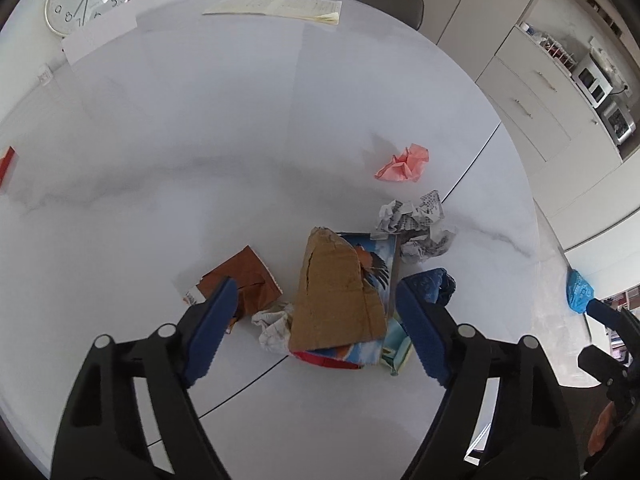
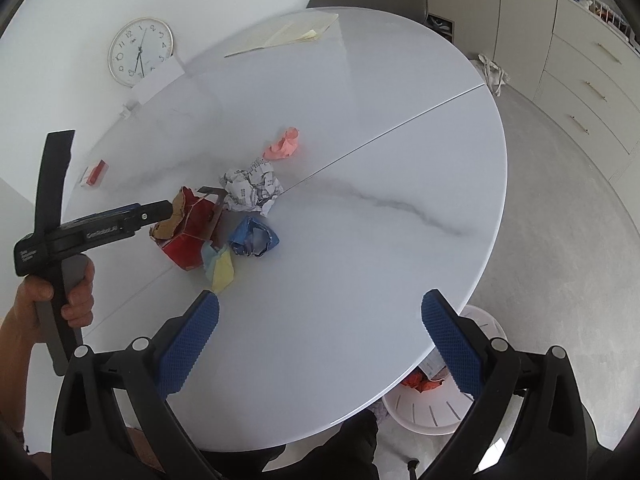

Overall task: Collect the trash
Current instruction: 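Move both tools back over the table and grasp the brown cardboard with the left tool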

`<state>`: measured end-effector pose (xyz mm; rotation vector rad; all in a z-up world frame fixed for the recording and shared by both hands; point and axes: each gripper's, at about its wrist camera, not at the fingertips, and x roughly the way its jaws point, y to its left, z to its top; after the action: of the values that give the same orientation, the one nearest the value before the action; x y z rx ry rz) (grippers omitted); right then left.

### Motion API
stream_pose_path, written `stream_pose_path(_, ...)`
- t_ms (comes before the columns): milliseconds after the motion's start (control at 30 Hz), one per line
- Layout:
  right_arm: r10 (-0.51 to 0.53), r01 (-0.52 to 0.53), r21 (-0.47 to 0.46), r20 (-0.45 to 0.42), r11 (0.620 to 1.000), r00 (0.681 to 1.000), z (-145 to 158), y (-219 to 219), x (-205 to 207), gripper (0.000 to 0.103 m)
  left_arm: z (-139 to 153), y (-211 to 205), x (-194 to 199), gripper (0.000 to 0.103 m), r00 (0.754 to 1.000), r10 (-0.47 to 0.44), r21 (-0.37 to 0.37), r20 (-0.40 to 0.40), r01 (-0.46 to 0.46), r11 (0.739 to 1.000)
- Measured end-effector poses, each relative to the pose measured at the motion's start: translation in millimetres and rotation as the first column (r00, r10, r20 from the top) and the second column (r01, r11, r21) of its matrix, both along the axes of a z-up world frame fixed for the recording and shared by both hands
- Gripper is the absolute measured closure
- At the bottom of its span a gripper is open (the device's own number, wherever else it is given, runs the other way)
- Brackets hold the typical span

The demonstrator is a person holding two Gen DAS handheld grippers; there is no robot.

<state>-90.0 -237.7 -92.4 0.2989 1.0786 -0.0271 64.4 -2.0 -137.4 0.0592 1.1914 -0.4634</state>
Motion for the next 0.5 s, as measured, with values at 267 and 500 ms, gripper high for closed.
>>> stream_pose_path(267, -0.031, 0.031, -0.002, -0.036, 1.000, 0.999, -5, 1, 0, 0.002, -27, -16, 2, 0.036, 0.995, -0.088, -0.037, -0.044, 0.086, 0.996)
stream_pose_path(500, -0.017, 0.017, -0.018, -0.044, 1.000, 0.999, -6, 3, 0, 0.002, -26, -22, -2, 0.051, 0.994, -0.107, -0.068, -0.032, 0.105, 0.992)
